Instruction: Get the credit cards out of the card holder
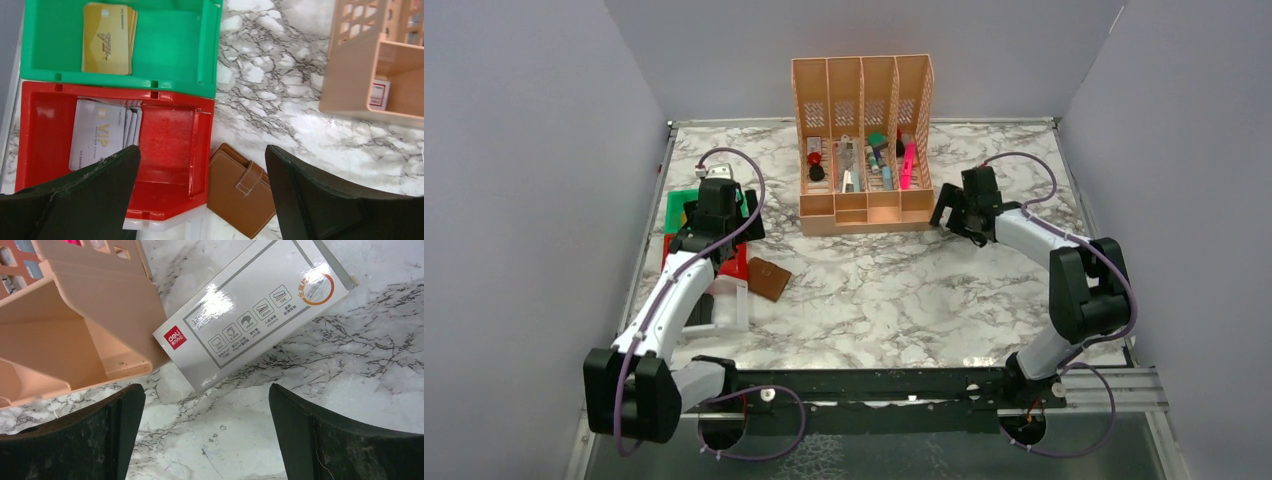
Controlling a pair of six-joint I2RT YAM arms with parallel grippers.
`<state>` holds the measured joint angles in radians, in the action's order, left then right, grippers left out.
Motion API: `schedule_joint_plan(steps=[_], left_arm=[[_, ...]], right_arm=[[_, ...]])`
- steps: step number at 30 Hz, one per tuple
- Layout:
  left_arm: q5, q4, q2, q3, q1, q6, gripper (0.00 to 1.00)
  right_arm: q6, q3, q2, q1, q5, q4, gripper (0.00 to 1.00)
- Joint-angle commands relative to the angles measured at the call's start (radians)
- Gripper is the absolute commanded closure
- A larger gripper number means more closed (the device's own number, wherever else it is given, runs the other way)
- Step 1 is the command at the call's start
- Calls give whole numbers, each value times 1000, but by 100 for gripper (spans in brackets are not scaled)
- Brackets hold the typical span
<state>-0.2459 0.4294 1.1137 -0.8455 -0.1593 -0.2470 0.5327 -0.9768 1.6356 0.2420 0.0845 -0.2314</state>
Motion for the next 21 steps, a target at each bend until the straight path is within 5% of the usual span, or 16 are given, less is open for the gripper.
schedule_joint_plan(steps=[1,7,13,21], left_arm=[[-5,40,122,-85,35,-81,1],[104,72,355,-191,54,-109,1],[134,71,422,-179,55,-133,1],[138,63,379,-105,55,-135,1]], right_arm=[[34,12,6,-1,15,9,1],[-20,16,-15,-1,-33,13,1],[-97,-45,45,-4,-39,25,1],[-22,-237,257,-24,289,-108,1]])
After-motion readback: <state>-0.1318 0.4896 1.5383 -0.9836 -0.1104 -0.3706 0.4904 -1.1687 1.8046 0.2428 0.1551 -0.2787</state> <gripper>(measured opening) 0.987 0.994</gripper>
